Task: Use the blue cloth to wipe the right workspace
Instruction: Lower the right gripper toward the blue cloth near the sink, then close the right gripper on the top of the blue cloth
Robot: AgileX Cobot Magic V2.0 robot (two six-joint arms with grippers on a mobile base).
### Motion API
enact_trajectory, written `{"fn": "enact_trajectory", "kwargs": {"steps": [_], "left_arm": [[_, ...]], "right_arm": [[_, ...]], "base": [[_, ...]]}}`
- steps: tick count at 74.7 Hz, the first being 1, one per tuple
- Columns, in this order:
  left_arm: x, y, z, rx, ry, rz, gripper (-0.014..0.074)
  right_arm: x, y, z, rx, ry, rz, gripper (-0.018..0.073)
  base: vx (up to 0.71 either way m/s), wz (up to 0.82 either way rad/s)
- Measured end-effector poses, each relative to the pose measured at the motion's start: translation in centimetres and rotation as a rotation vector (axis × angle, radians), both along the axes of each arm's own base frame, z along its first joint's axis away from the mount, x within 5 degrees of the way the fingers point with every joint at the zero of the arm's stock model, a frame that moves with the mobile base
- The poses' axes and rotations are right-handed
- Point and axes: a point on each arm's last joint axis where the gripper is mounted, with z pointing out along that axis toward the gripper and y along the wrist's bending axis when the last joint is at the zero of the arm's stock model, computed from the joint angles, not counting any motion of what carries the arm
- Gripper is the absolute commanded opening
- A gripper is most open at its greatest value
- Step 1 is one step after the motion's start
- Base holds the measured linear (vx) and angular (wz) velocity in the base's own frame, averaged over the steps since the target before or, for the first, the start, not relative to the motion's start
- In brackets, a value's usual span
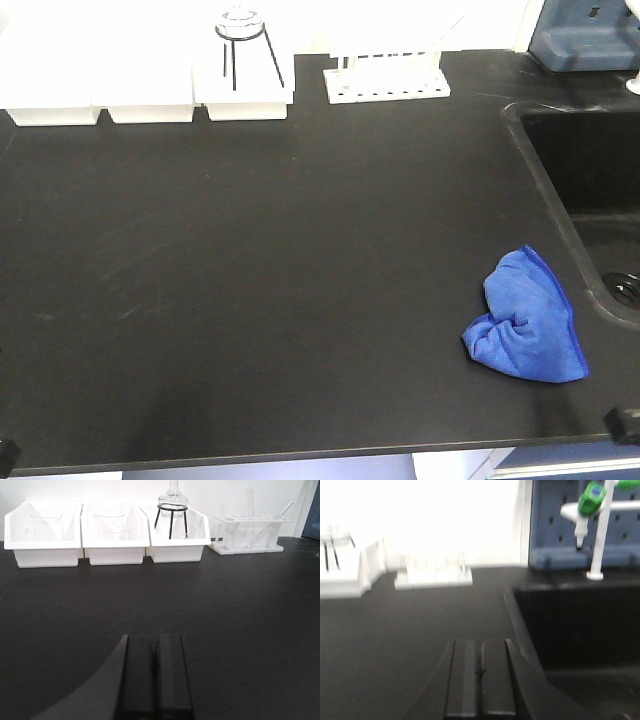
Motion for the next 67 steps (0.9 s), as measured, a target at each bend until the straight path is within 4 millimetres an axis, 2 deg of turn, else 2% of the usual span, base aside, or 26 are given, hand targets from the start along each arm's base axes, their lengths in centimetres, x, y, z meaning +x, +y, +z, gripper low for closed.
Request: {"fn": "enact_trajectory", "kwargs": {"steps": [8,14,17,26,35,48,58,67], "left_arm": [[0.0,0.0,0.0,0.000,0.000,0.000,-0.0006],[0.0,0.0,0.0,0.000,0.000,0.000,-0.0006],[0.0,0.0,0.0,0.000,0.000,0.000,-0.0006],[0.0,0.0,0.0,0.000,0.000,0.000,-0.0006],[0.0,0.0,0.0,0.000,0.000,0.000,-0.0006],[0.0,0.0,0.0,0.000,0.000,0.000,-0.0006],[0.0,0.0,0.0,0.000,0.000,0.000,-0.0006],[0.0,0.0,0.0,0.000,0.000,0.000,-0.0006]], "right_arm": [[-0.2,0.0,2.1,0.042,-0.084,-0.001,-0.0008],[-0.7,0.0,5.4,0.024,-0.145,0.004,-0.0008],[-1.1,0.1,7.9,0.009,-0.174,0.009,-0.0008],[-0.1,0.3,13.3,-0.071,-0.051,0.036,-0.0008],[2.9,0.6,16.6,-0.111,0.207,0.084,-0.0008],[7.6,0.9,18.0,-0.118,0.591,0.150,-0.0008],[10.6,1.0,17.1,-0.105,0.725,0.168,-0.0007],[13.0,1.1,15.2,-0.090,0.842,0.179,-0.0003]], "base": [[0.00,0.00],[0.00,0.00],[0.00,0.00],[0.00,0.00],[0.00,0.00],[0.00,0.00],[0.00,0.00],[0.00,0.00]]}}
